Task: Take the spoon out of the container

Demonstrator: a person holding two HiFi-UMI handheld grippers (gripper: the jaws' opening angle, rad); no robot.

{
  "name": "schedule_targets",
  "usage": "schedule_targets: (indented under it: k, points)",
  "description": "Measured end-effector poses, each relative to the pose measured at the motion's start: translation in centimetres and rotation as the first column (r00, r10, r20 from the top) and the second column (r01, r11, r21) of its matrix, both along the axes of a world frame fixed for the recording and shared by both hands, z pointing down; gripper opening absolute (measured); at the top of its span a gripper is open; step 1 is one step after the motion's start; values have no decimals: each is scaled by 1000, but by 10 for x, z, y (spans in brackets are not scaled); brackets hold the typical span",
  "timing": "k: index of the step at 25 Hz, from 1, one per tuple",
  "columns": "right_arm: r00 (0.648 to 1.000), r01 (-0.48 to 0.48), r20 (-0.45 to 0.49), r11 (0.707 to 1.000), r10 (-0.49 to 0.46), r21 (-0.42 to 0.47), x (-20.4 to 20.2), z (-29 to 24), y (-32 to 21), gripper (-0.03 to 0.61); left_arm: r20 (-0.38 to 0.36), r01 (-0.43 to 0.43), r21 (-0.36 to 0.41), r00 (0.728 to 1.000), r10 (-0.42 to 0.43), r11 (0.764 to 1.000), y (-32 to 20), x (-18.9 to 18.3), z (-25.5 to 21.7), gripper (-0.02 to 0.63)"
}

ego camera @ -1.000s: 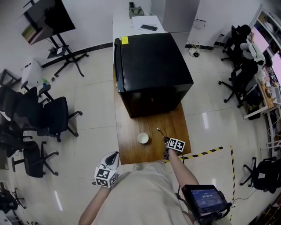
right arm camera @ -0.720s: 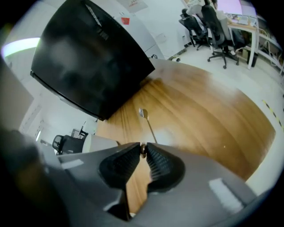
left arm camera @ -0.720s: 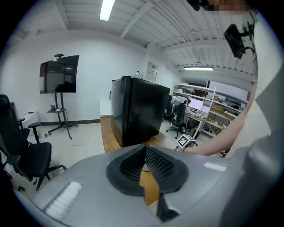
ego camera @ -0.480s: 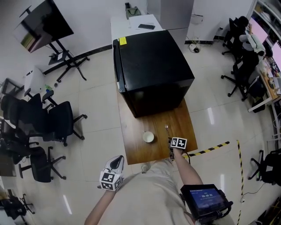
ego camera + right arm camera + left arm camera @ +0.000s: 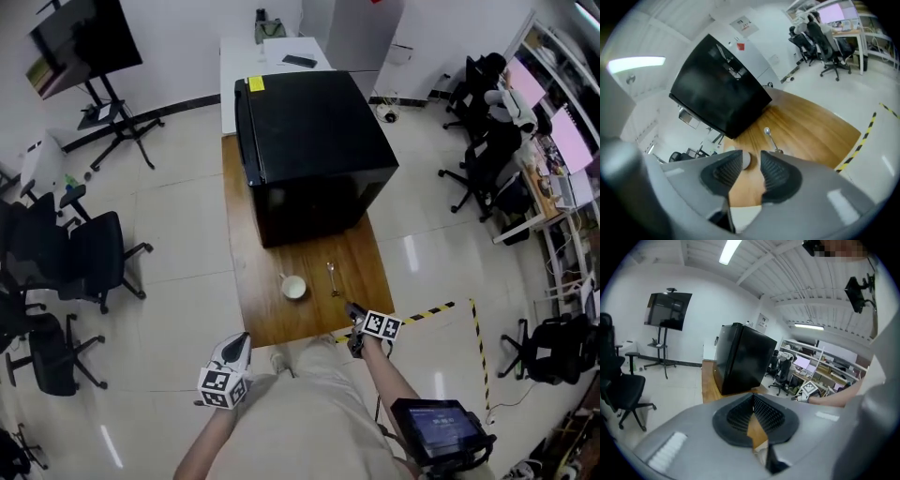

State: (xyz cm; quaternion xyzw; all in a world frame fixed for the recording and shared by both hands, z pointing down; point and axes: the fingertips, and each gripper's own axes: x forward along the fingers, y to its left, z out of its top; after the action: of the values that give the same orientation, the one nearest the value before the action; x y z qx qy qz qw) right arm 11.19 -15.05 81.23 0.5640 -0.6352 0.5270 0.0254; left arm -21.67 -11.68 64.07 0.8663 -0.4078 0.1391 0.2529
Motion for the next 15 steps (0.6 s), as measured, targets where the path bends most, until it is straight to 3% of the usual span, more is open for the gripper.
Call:
schedule_targets:
  k: [2, 5, 7, 9, 12, 15]
  points:
    - [999, 35, -6, 999, -35, 35, -16, -25, 4, 115, -40, 10, -14, 999, -11, 1000, 1, -2, 2, 0]
    - [967, 232, -125, 970, -222, 70, -35, -63, 12, 117, -80, -9, -14, 997, 8, 1000, 5, 12, 0, 0]
    - [899, 384, -256, 921, -355, 69, -41, -84, 17, 117, -100, -26, 4, 995, 26, 1000, 8, 25, -6, 0]
    - [824, 483, -371, 874, -429, 62, -42, -102, 19, 117, -105, -36, 31, 994, 39, 999, 10, 33, -13, 0]
    - [733, 566, -499, 821, -462, 72, -40, -127, 16, 117, -81, -36, 64, 996, 41, 997, 12, 38, -19, 0]
    - [673, 617, -580, 780, -459, 99, -33, -146, 21, 117, -55, -7, 84, 998, 11, 996, 21, 42, -25, 0]
